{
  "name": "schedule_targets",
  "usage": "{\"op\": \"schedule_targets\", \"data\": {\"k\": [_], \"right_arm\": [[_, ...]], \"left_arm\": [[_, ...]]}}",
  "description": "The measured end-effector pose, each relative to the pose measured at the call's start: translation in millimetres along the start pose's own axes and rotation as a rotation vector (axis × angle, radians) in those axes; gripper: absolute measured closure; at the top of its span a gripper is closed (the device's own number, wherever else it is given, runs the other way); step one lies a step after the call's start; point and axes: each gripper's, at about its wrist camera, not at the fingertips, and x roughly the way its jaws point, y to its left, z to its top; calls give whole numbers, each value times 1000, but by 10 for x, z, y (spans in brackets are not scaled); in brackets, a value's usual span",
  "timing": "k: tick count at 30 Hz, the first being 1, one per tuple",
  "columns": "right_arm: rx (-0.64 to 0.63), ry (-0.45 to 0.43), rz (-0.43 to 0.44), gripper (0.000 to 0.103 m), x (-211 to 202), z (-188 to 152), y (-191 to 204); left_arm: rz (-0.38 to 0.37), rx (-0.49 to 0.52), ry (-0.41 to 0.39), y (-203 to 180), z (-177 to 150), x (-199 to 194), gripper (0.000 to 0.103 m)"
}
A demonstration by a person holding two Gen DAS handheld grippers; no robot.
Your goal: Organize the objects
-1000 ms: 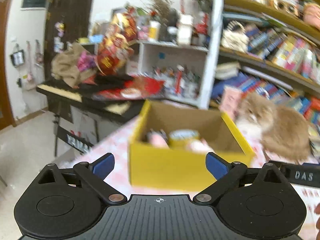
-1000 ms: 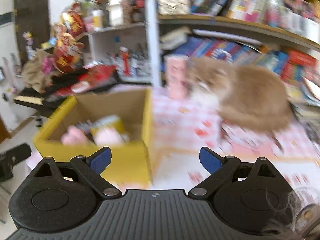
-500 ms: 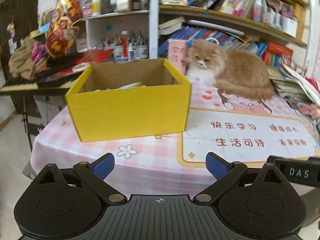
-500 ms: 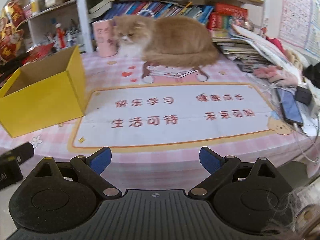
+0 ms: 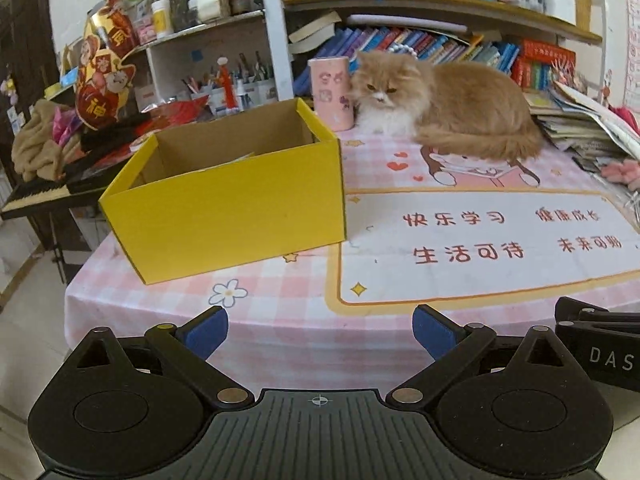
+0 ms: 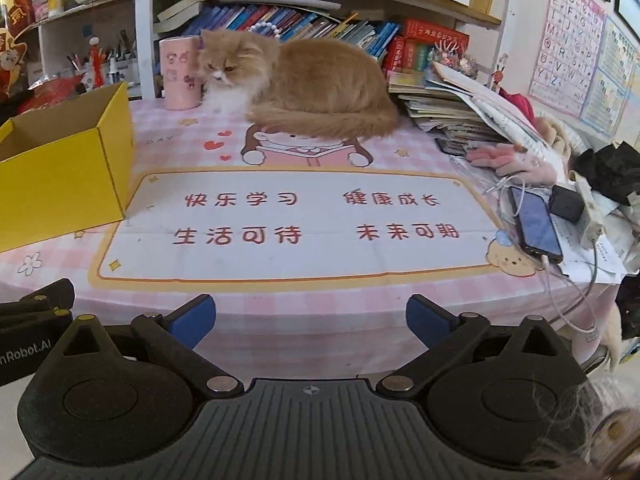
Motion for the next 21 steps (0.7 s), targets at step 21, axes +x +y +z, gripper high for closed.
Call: {"op": "schedule_targets", "data": {"k": [21], "right_arm": [[19, 46, -24, 0, 82, -64, -88]], "left_arm": [[26, 14, 39, -173, -43, 21, 3]]}}
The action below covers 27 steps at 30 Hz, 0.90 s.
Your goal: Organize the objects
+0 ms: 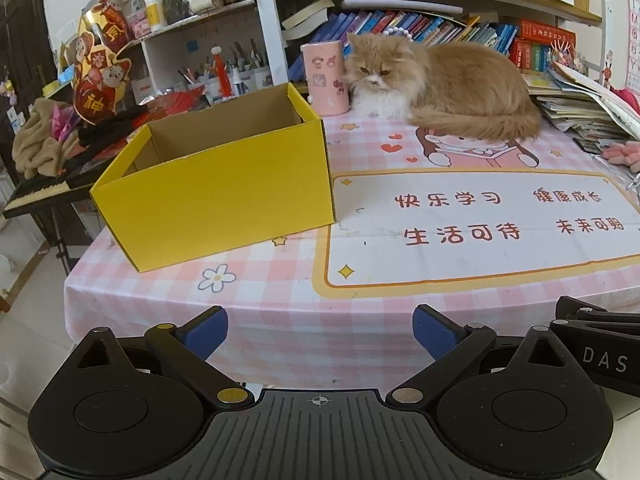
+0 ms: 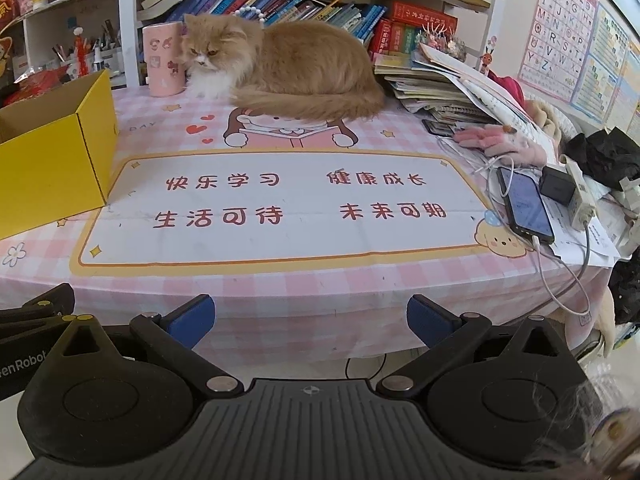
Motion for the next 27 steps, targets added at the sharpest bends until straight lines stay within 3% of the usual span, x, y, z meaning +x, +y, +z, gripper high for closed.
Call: {"op": "schedule_targets", "data": {"k": [27], "right_arm": [[-2, -37, -24, 0, -88, -15, 27]], "left_arm": [[20, -11, -21, 25, -6, -72, 3]]}}
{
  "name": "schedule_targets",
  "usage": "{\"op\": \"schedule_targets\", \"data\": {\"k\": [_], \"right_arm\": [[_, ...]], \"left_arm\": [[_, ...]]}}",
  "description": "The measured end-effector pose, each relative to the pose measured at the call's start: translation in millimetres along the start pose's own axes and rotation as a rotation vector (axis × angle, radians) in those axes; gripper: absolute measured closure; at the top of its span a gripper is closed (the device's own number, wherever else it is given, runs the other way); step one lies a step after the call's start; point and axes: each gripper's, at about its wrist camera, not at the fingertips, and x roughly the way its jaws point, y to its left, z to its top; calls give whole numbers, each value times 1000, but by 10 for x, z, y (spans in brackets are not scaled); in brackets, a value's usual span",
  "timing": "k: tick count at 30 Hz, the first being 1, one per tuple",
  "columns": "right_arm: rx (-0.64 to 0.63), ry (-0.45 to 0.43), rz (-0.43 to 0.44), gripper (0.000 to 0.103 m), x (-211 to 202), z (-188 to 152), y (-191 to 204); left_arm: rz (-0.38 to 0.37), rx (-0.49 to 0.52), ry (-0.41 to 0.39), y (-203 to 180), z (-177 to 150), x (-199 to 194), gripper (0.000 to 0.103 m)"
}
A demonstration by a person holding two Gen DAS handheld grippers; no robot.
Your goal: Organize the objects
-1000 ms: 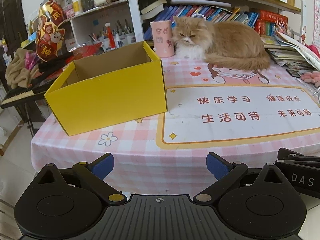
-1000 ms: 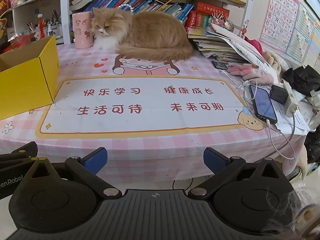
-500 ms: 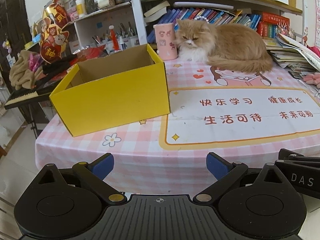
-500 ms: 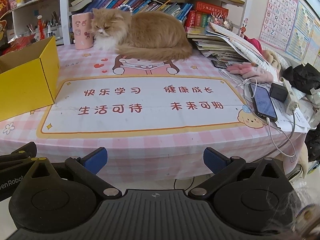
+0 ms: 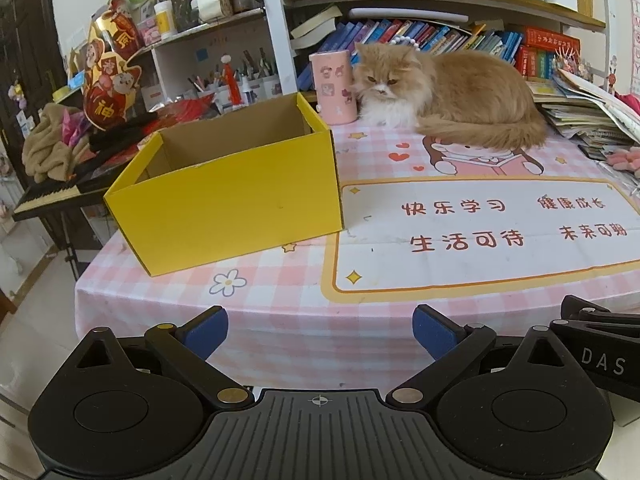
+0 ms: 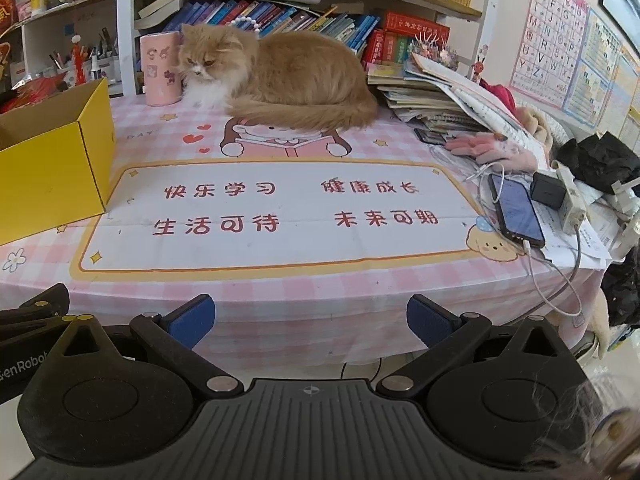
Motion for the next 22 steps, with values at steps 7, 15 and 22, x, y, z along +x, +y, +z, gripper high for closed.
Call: {"op": "schedule_targets", "data": {"k": [7, 15, 22], "right_arm": [[-1, -2, -3, 0, -19, -4, 27], [2, 9, -5, 0, 1, -11, 24], [-8, 35, 5, 0, 110, 28, 23]], "left_arm": [[1, 1, 8, -1, -1, 8, 3], [-2, 1, 15, -7, -4, 33, 3], [6, -8, 42, -13, 19, 125, 0]]}}
